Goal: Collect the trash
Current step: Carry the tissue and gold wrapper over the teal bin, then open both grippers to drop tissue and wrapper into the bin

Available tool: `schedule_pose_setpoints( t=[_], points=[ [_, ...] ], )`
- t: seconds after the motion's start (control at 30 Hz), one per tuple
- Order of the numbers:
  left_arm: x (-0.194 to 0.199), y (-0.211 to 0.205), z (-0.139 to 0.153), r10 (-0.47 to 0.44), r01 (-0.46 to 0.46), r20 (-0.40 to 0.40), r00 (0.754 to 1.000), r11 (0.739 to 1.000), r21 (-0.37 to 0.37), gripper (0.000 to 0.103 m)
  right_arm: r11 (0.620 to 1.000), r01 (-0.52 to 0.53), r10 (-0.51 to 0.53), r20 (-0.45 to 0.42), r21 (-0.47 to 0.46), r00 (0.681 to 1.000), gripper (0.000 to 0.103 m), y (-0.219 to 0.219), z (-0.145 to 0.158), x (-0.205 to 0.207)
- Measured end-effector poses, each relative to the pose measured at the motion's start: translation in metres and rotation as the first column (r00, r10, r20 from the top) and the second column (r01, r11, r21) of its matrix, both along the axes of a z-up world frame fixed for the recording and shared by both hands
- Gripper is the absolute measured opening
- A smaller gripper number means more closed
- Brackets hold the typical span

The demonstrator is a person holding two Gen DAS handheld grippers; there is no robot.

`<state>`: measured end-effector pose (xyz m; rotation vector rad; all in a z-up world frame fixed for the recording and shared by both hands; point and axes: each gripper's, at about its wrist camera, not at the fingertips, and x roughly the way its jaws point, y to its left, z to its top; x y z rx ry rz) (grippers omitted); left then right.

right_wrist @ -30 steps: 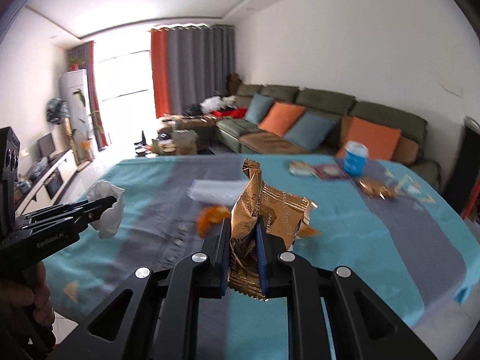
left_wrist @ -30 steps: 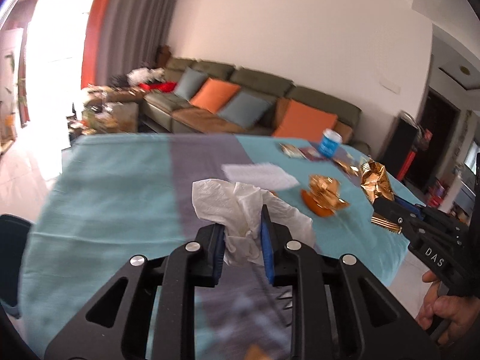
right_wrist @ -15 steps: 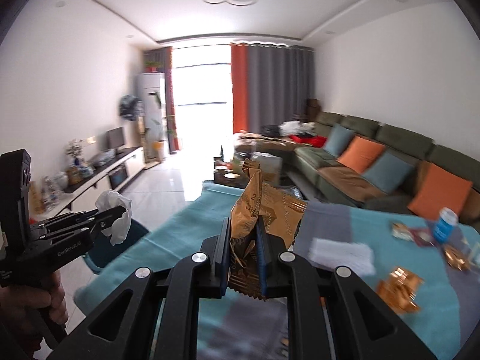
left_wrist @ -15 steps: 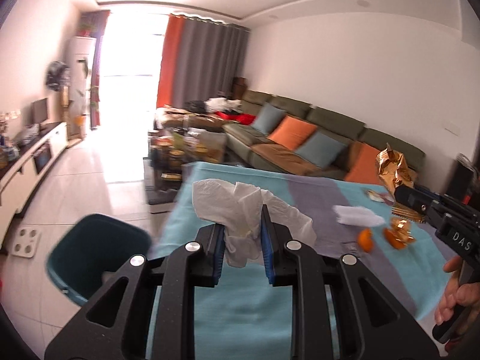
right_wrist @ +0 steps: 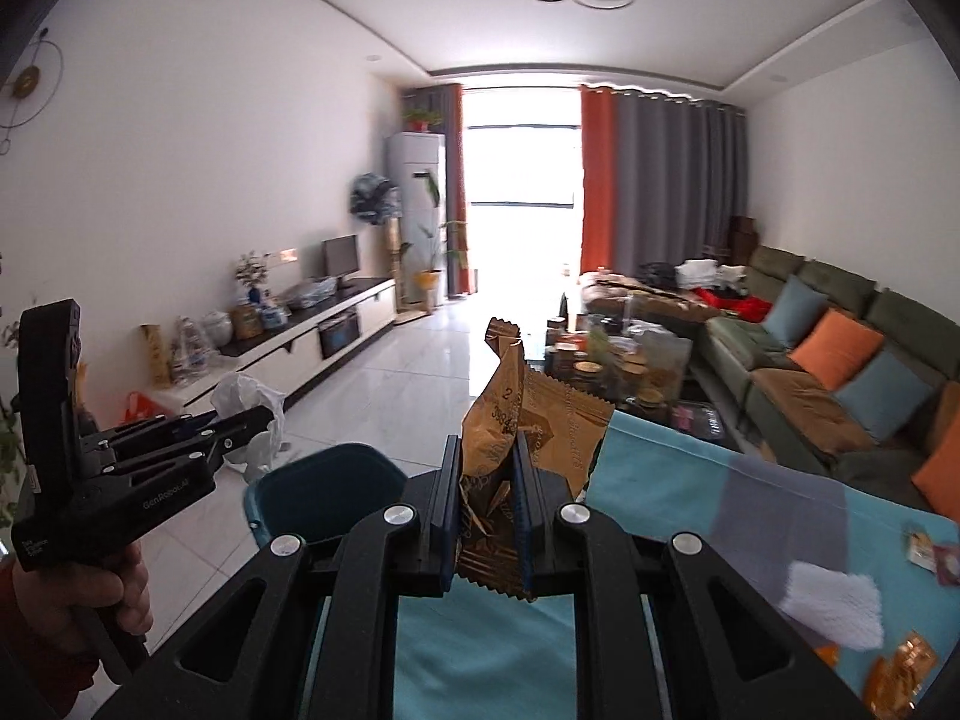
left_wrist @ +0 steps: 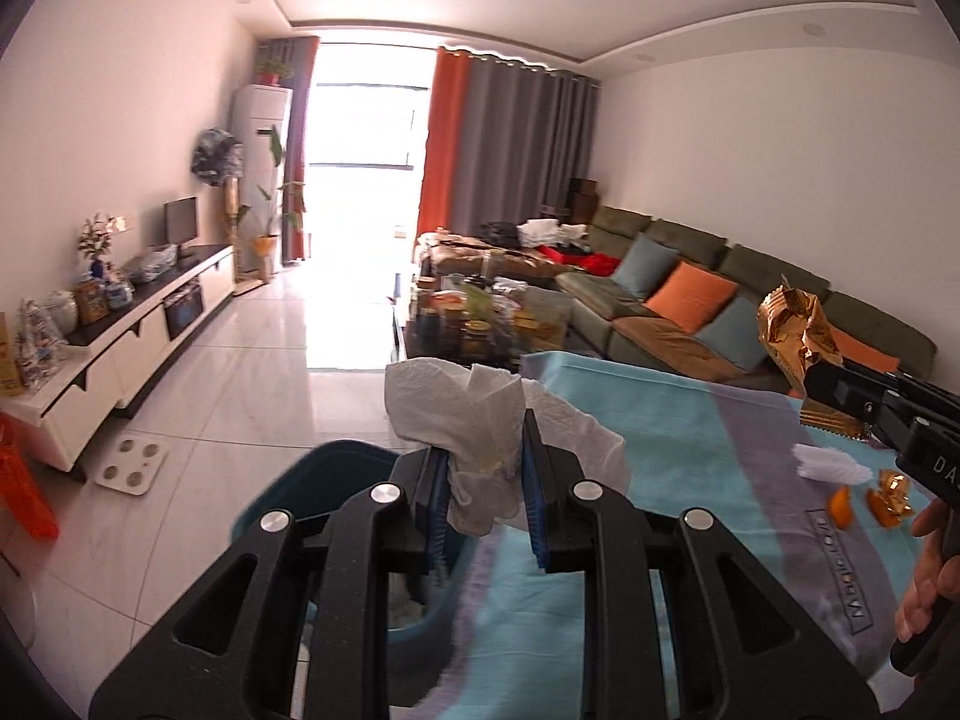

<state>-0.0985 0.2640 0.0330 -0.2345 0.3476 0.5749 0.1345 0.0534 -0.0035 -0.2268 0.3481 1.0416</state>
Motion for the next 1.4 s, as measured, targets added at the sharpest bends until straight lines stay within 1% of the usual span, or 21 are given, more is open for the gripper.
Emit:
schedule_pose_setpoints(
  t=[0.17,0.3,0.43,0.53,0.6,0.7,0.77,0.8,0.87,0.93,0.97,1.03,1.1,1.13,1.17,1.2,1.27,1.3,1.33,1.37,1.4],
  points=[
    [-0.016,0.020,0.003,0.052,-0.052,-0.006,0.999,0.999,0.008,0.022,0.998,-0.062,0.062,0.005,-0.010,0.998,0.014,0.027,0.001,-0.005],
    [-0.023,0.027,0.003,0.077,-0.077,-0.014,0.997,0.997,0.004,0.022,0.994,-0.106,0.106,-0.014,-0.018,0.994,0.014,0.047,0.001,-0.003],
    [-0.022,0.036,-0.006,0.103,-0.103,-0.041,0.994,0.995,-0.007,0.022,0.987,-0.158,0.156,-0.060,-0.034,0.986,0.014,0.071,-0.005,0.000],
    [-0.020,0.047,-0.015,0.125,-0.127,-0.063,0.990,0.992,-0.017,0.022,0.977,-0.210,0.203,-0.125,-0.043,0.971,0.014,0.097,-0.012,0.004],
    [-0.018,0.057,-0.025,0.139,-0.143,-0.091,0.986,0.989,-0.029,0.022,0.966,-0.252,0.238,-0.188,-0.052,0.953,0.014,0.114,-0.019,0.008],
    [-0.009,0.072,-0.045,0.156,-0.164,-0.126,0.980,0.985,-0.059,0.022,0.953,-0.295,0.265,-0.281,-0.070,0.922,0.014,0.145,-0.035,0.015],
    [0.003,0.081,-0.060,0.166,-0.179,-0.146,0.975,0.981,-0.081,0.022,0.942,-0.326,0.275,-0.375,-0.079,0.885,0.014,0.167,-0.048,0.022],
    [0.007,0.088,-0.066,0.169,-0.185,-0.153,0.974,0.978,-0.099,0.022,0.941,-0.326,0.272,-0.380,-0.086,0.884,0.014,0.172,-0.052,0.023],
    [0.012,0.102,-0.080,0.176,-0.198,-0.168,0.970,0.972,-0.127,0.022,0.930,-0.351,0.273,-0.432,-0.112,0.860,0.014,0.191,-0.065,0.025],
    [0.021,0.112,-0.091,0.173,-0.202,-0.190,0.966,0.969,-0.142,0.022,0.926,-0.351,0.260,-0.434,-0.142,0.863,0.014,0.202,-0.075,0.024],
    [0.025,0.116,-0.097,0.171,-0.202,-0.200,0.965,0.968,-0.149,0.022,0.919,-0.361,0.260,-0.448,-0.157,0.855,0.015,0.207,-0.081,0.024],
    [0.031,0.125,-0.107,0.166,-0.203,-0.219,0.962,0.967,-0.156,0.025,0.914,-0.362,0.241,-0.470,-0.185,0.849,0.016,0.220,-0.093,0.023],
    [0.039,0.133,-0.119,0.155,-0.198,-0.233,0.960,0.965,-0.174,0.029,0.906,-0.374,0.229,-0.516,-0.197,0.826,0.019,0.228,-0.102,0.025],
    [0.043,0.138,-0.124,0.157,-0.203,-0.238,0.958,0.962,-0.183,0.031,0.909,-0.361,0.210,-0.521,-0.207,0.828,0.021,0.230,-0.106,0.028],
    [0.044,0.141,-0.127,0.159,-0.207,-0.240,0.958,0.960,-0.191,0.034,0.908,-0.360,0.204,-0.525,-0.214,0.827,0.026,0.232,-0.109,0.029],
    [0.046,0.143,-0.130,0.157,-0.206,-0.239,0.958,0.959,-0.197,0.041,0.904,-0.369,0.197,-0.554,-0.217,0.809,0.029,0.235,-0.114,0.030],
    [0.052,0.147,-0.134,0.173,-0.220,-0.243,0.954,0.958,-0.182,0.045,0.905,-0.360,0.182,-0.560,-0.225,0.808,0.030,0.238,-0.117,0.032],
    [0.054,0.149,-0.135,0.174,-0.221,-0.243,0.954,0.958,-0.183,0.051,0.904,-0.361,0.180,-0.565,-0.228,0.806,0.033,0.239,-0.119,0.033],
    [0.055,0.150,-0.137,0.177,-0.225,-0.246,0.953,0.957,-0.185,0.053,0.905,-0.359,0.173,-0.576,-0.226,0.799,0.036,0.238,-0.120,0.034],
    [0.053,0.150,-0.137,0.186,-0.233,-0.246,0.951,0.957,-0.174,0.055,0.907,-0.356,0.169,-0.583,-0.223,0.795,0.043,0.238,-0.120,0.036],
    [0.054,0.150,-0.136,0.193,-0.235,-0.239,0.952,0.959,-0.159,0.063,0.911,-0.353,0.167,-0.589,-0.215,0.791,0.045,0.236,-0.120,0.037]
  ],
)
